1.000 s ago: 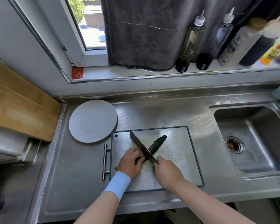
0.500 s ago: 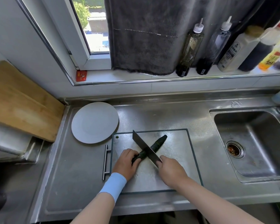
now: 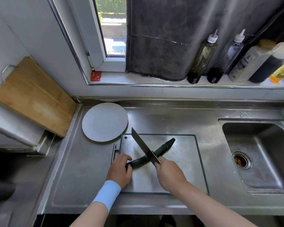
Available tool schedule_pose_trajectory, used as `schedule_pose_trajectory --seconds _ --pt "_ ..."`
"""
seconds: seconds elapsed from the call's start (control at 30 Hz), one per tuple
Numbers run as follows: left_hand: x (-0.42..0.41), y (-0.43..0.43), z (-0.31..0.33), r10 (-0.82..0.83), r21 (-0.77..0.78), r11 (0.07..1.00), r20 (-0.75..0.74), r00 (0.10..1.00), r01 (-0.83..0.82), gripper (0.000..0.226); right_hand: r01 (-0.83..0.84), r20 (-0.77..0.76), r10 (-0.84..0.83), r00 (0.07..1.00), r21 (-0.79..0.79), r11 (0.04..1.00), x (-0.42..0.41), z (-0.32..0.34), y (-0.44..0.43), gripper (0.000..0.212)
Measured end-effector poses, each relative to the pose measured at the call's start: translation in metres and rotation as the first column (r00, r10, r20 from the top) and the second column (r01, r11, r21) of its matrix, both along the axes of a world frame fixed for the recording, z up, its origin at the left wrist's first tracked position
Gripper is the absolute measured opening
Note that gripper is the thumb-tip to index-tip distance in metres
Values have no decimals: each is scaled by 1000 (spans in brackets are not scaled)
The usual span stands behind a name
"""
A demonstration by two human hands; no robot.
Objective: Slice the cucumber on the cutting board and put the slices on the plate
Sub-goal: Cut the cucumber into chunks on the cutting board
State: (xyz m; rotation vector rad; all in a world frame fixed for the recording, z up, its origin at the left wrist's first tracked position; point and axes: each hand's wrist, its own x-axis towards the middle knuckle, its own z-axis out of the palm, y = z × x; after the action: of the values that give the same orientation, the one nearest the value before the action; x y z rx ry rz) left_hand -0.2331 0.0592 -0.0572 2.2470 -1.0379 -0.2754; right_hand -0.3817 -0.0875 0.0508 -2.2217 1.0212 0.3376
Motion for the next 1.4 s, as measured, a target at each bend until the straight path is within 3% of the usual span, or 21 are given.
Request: schedule_pose_trajectory --seconds 0.27,0.57,1.03,1.4 --pt "-3 -12 6 -100 -26 994 49 994 102 15 6 -34 -6 999 -8 1000 1 -1 25 24" --pt "4 -17 0 -154 -33 988 -3 988 154 17 13 -79 -15 997 -29 999 -2 -5 34 22" --pt "6 -15 -8 -125 -77 990 -119 985 116 15 -13 -191 21 981 45 999 16 -17 28 9" --pt "11 -16 -11 -83 -111 992 -157 984 65 14 52 -103 -44 994 78 996 16 -36 28 21"
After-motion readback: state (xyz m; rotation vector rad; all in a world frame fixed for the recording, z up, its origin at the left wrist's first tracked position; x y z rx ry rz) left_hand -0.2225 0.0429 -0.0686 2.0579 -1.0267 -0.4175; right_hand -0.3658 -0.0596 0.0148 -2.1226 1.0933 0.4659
